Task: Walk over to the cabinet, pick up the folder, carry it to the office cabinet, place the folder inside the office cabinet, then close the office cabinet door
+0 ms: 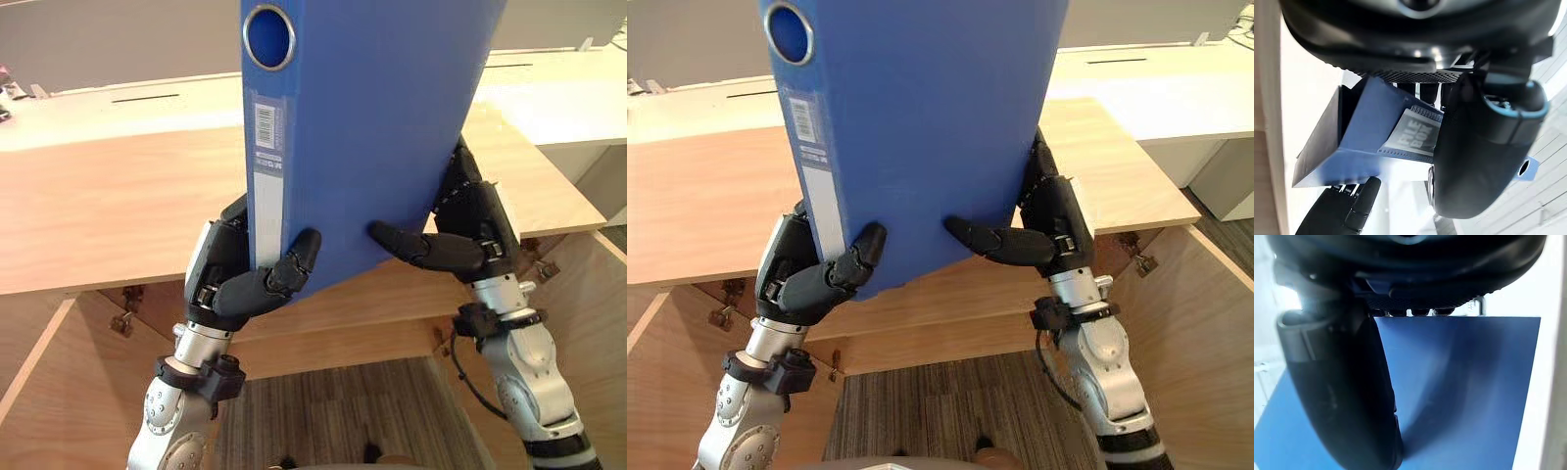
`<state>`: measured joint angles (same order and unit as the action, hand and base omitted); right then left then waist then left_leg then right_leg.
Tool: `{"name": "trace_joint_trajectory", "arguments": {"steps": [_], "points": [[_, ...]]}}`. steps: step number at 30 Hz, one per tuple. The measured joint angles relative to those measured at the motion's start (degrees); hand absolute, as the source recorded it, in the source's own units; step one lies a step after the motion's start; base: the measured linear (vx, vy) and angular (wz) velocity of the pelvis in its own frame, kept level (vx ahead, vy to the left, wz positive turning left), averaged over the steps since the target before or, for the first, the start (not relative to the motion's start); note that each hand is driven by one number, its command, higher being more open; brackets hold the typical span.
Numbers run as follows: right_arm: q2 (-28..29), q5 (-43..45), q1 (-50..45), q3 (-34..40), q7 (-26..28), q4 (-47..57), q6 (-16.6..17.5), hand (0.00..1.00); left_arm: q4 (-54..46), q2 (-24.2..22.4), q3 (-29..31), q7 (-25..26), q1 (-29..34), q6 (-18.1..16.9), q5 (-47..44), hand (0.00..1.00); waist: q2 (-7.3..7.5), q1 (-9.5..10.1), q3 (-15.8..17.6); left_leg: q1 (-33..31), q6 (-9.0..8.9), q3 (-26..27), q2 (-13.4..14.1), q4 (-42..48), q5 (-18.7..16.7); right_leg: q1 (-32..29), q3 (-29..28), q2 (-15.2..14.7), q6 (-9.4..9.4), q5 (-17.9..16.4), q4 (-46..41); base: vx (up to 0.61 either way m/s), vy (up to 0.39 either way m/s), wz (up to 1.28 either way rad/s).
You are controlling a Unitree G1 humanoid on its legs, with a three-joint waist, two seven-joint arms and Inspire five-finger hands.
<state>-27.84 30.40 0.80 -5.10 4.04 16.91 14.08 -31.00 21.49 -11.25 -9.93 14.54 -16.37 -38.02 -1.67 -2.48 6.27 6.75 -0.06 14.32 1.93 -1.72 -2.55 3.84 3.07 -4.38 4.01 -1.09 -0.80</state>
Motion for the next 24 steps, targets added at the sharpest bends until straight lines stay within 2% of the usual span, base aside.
{"name": "trace_joint_trajectory", "arguments": {"steps": [4, 5, 10, 12, 14, 20, 21, 24], "points": [[-1.0, 2.3, 1.6, -0.8, 1.3, -1.5, 0.0, 1.00, 0.1, 0.8, 0.1, 0.0, 0.0, 0.0, -1.6, 0.00, 0.01, 0.23, -0.1, -0.2, 0.12, -0.4, -0.3, 0.0, 0.1, 0.0, 0.4, -0.6, 0.26, 0.2, 0.0, -0.01, 0.013, 0.06], [-1.4, 3.0, 2.1, -1.2, 1.8, -2.7, 0.0, 0.00, 0.1, 1.3, 0.1, 0.0, -0.1, 0.1, -2.0, 0.00, 0.02, 0.19, -0.3, -0.2, 0.15, -0.4, -0.3, -0.1, 0.1, 0.0, 0.3, -0.7, 0.41, 0.3, 0.0, 0.00, 0.000, 0.00], [-1.9, 6.8, 3.9, -2.0, 3.9, -6.9, 0.0, 0.00, 0.5, 3.0, 0.2, -0.1, -1.9, 0.6, -2.8, 0.00, 0.03, 0.22, -0.8, -0.2, 0.45, -0.6, -0.8, -0.2, 0.4, 0.1, 0.5, -1.2, 0.72, 0.5, 0.0, -0.03, 0.002, 0.03], [-1.8, 12.4, 4.0, -2.7, 5.9, -10.5, -0.1, 0.00, 2.4, 3.1, 0.7, -1.2, -2.4, 0.7, -3.7, 0.00, 0.03, 0.22, -1.6, -0.2, 0.65, -1.0, -1.1, -0.6, 1.0, 0.1, 0.8, -1.5, 0.75, 0.6, 0.0, -0.07, 0.002, 0.08], [-1.6, 13.5, 4.0, -2.6, 6.4, -11.1, -0.1, 0.00, 2.4, 3.0, 1.0, -1.6, -2.5, 0.7, -3.7, 0.00, 0.01, 0.21, -1.7, -0.2, 0.75, -1.3, -1.3, -1.2, 1.5, 0.0, 1.0, -1.6, 0.77, 0.7, 0.0, -0.07, -0.015, 0.08], [3.8, 15.1, 4.0, -0.8, 8.1, -11.6, 0.0, 0.00, 2.4, -0.6, 3.0, -2.2, -2.4, 1.2, -3.4, 0.00, 0.09, 0.33, -1.8, -0.1, 1.04, -2.7, -1.7, -3.3, 3.3, -0.2, 2.2, -1.5, 0.67, 0.8, 0.0, -0.07, -0.028, 0.12], [5.0, 15.1, 4.2, -0.4, 8.2, -11.5, 0.0, 0.00, 2.4, -1.4, 3.1, -2.4, -2.4, 1.3, -3.0, 1.00, 0.08, 0.58, -1.8, -0.2, 1.08, -2.7, -1.7, -3.3, 3.4, -0.3, 2.2, -1.5, 0.62, 0.9, 0.0, -0.03, -0.019, 0.01], [8.0, 14.8, 4.3, 0.4, 8.5, -11.0, 0.0, 0.00, 2.4, -4.9, 4.3, -2.7, -2.4, 1.4, -0.9, 1.00, 0.10, 1.42, -1.8, -0.3, 1.08, -2.7, -1.7, -3.3, 3.6, -0.4, 2.2, -1.5, 0.57, 1.0, 0.0, -0.02, -0.013, 0.00]]}}
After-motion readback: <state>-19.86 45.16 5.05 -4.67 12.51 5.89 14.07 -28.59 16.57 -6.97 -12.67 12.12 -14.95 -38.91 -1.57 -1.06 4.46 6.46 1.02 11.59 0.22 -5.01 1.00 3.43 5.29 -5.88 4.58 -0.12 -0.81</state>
